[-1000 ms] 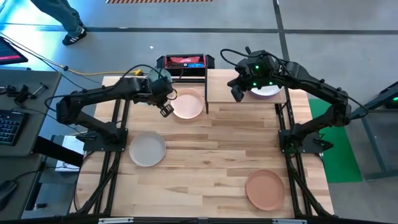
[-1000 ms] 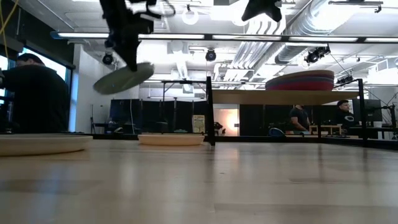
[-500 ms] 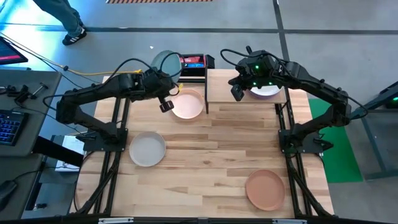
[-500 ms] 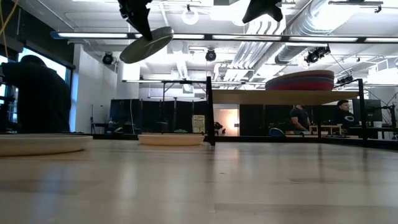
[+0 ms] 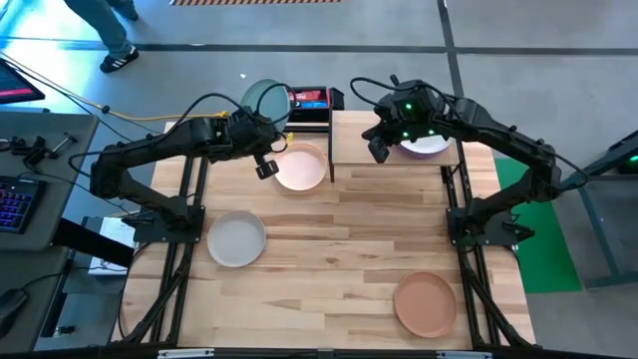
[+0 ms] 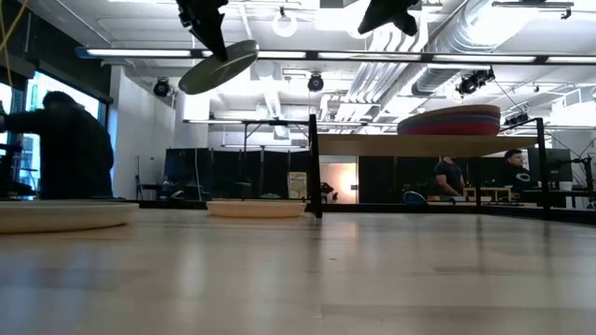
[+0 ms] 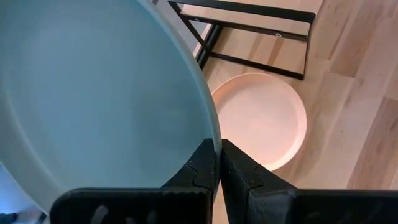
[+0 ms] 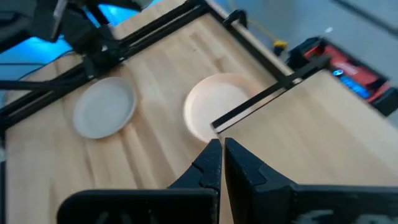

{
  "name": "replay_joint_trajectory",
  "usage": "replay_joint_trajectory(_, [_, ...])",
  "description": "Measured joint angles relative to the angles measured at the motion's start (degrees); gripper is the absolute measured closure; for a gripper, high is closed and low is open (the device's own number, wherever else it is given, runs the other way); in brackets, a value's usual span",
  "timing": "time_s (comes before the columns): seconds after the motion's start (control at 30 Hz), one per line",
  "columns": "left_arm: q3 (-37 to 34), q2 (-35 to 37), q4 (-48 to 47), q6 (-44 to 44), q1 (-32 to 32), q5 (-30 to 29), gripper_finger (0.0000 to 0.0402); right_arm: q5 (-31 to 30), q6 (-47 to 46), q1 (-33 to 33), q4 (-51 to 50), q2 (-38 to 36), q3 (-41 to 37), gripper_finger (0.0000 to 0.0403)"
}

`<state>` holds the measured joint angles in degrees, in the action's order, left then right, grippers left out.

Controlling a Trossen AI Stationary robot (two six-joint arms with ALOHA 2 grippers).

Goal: Place and stack plates onto a shelf
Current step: Put the light blue plate on the shelf

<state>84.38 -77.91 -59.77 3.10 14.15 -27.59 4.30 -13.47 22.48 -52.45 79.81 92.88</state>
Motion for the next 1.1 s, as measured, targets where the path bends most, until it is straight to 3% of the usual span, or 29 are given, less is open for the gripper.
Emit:
replay_joint_trajectory(0.47, [0.0, -0.2, 0.0, 1.2, -0.3, 0.0, 0.0401, 9.7, 1.8, 0.0, -3.7, 2.9, 0.0, 0.0402])
replay_joint_trajectory(0.77, [0.0, -0.9, 0.0, 4.5, -1.8, 0.0, 0.0401, 0.3, 0.1, 0.0, -6.2, 3.1, 0.0, 0.0402])
replay_joint_trajectory(0.93, [0.0, -1.1, 0.0, 4.5, -2.0, 0.0, 0.0401, 0.5, -2.7, 0.0, -8.4, 3.5, 0.0, 0.0402])
replay_joint_trajectory(1.1, [0.0, -1.1, 0.0, 4.0, -1.9, 0.0, 0.0401, 5.3, 0.9, 0.0, -9.7, 4.0, 0.0, 0.0402])
